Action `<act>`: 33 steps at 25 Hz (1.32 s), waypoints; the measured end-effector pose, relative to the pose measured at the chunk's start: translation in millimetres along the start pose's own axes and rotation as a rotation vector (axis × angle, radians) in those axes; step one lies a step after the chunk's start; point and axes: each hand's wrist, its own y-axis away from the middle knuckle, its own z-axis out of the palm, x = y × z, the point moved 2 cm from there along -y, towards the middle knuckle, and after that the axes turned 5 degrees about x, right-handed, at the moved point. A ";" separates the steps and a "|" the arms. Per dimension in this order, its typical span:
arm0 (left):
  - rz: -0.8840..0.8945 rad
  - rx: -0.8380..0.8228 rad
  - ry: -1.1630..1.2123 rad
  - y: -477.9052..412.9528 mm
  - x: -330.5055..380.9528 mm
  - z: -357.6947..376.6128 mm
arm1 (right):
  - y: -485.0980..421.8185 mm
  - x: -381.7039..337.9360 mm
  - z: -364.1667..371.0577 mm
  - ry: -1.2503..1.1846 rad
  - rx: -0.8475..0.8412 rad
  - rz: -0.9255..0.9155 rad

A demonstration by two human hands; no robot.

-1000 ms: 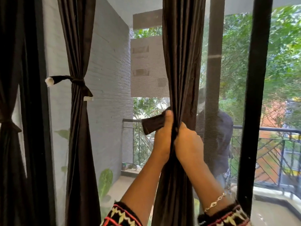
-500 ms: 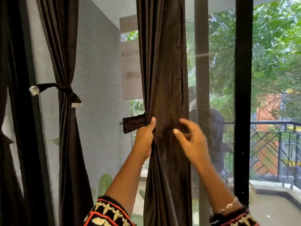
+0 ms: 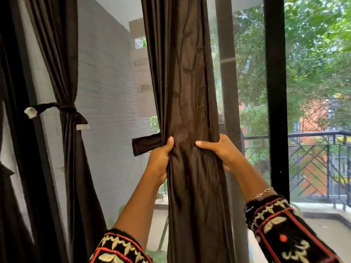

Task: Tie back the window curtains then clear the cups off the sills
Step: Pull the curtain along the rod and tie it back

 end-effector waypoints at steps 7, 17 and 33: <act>0.081 0.092 -0.179 12.3 -8.2 30.3 | 45.2 7.4 39.4 1.203 0.307 -0.543; 0.167 -0.143 0.010 20.8 -24.7 51.1 | 57.8 43.9 15.0 0.815 0.133 -0.821; 0.193 -0.192 0.181 23.8 -26.3 56.7 | 17.6 15.0 -26.9 -0.460 -0.071 -0.213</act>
